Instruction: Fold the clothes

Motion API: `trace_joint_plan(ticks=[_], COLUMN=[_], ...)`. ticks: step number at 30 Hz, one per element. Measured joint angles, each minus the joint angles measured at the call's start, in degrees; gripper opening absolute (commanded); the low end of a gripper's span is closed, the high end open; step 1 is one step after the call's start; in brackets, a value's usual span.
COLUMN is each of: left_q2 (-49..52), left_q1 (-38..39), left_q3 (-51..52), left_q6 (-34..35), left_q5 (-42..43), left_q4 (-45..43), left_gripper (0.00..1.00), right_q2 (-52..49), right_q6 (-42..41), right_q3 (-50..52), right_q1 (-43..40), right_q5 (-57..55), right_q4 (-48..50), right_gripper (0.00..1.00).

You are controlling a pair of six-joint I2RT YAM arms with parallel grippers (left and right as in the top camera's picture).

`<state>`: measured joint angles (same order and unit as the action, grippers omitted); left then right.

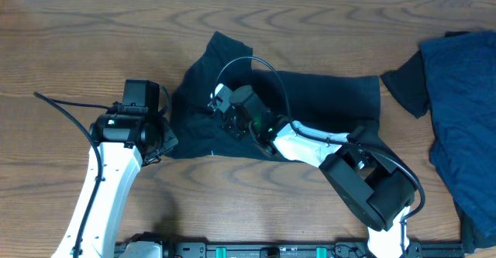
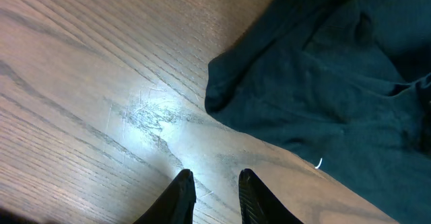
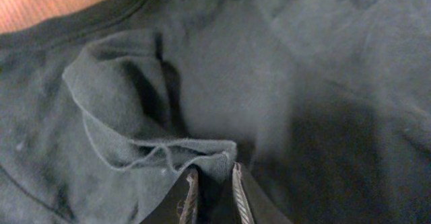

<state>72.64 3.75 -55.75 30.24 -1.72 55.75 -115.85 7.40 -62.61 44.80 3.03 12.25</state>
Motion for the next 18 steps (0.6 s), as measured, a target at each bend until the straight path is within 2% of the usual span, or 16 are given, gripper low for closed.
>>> trace_joint_plan(ticks=[14,18], left_q2=[0.00,0.02], left_q1=[0.00,0.00], left_q3=[0.02,0.02], left_q6=[0.00,0.00], left_q5=[0.02,0.02], left_q4=[0.17,0.17], left_gripper=[0.25,0.25], right_q2=[-0.15,-0.74], right_q6=[-0.02,-0.42], right_q3=[0.00,-0.02], right_q1=[-1.95,-2.49], right_q5=[0.09,0.11], right_q4=[5.42,9.01], right_gripper=[0.17,0.21])
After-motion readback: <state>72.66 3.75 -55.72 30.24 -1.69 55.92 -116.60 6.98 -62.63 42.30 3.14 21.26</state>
